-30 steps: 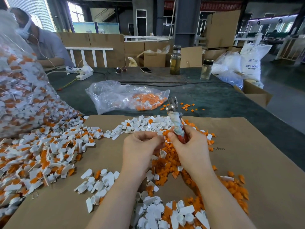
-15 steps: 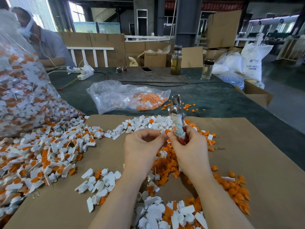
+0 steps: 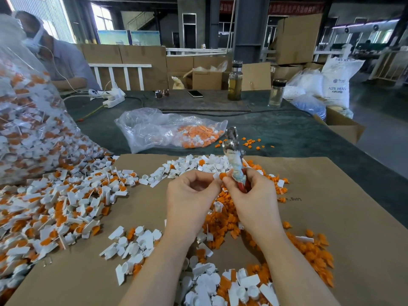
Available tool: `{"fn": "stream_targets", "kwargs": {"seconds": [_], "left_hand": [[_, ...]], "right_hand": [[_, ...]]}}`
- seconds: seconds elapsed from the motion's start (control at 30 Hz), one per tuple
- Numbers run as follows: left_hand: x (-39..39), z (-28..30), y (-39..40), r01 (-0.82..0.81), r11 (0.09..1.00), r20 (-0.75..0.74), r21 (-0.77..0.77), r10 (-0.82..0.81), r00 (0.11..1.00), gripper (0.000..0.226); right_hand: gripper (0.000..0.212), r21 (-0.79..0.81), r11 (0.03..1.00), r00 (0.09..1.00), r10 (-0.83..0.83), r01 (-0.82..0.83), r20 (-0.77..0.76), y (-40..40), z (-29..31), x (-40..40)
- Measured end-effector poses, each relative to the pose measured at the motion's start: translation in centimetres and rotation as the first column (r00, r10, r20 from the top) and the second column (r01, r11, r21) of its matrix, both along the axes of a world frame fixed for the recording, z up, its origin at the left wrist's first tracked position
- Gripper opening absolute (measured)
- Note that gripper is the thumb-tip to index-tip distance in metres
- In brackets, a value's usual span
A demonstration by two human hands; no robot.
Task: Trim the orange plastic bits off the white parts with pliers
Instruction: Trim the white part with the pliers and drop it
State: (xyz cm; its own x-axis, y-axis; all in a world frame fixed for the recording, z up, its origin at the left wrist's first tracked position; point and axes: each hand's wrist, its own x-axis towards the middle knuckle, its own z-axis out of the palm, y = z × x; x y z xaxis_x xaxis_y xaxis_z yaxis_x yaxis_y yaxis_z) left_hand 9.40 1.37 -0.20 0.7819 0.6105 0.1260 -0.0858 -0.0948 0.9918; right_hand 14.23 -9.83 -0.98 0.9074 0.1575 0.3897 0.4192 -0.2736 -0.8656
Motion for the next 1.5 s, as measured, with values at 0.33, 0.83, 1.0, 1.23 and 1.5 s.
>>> {"fn": "stream_targets", "kwargs": {"seconds": [0.33,0.83,1.0,1.23,1.5], "left_hand": [[0.4,-0.3,-0.2,-0.053,0.998,-0.014,0.018,0.053,0.998,0.010],[0.5,-0.8,1.5,0.095,0.975,0.186,-0.203,-0.057,0.981,0.004],[0.4,-0.9,2.0,0.098,0.984,0.218,-0.148,-0.064,0.974,0.002],[0.4,-0.9,1.8,0.098,0.993,0.195,-0.068,-0.083,0.977,0.004],[0.6,-1.1,2.0,0.181,0.950,0.279,-0.255,-0.107,0.954,0.002]], "right_hand": [[0.005,0.014,0.999,0.998,0.046,-0.046,-0.038,0.2,-0.3,0.0],[0.021,-0.093,0.913,0.883,0.353,-0.397,-0.310,-3.1,1.2,0.7],[0.031,-0.282,0.837,0.864,0.370,-0.470,-0.341,-3.5,1.1,0.8],[0.008,-0.201,0.920,0.934,0.298,-0.335,-0.195,-2.3,0.8,0.5],[0.017,-0.186,0.887,0.891,0.368,-0.422,-0.264,-3.0,1.4,0.6]]}}
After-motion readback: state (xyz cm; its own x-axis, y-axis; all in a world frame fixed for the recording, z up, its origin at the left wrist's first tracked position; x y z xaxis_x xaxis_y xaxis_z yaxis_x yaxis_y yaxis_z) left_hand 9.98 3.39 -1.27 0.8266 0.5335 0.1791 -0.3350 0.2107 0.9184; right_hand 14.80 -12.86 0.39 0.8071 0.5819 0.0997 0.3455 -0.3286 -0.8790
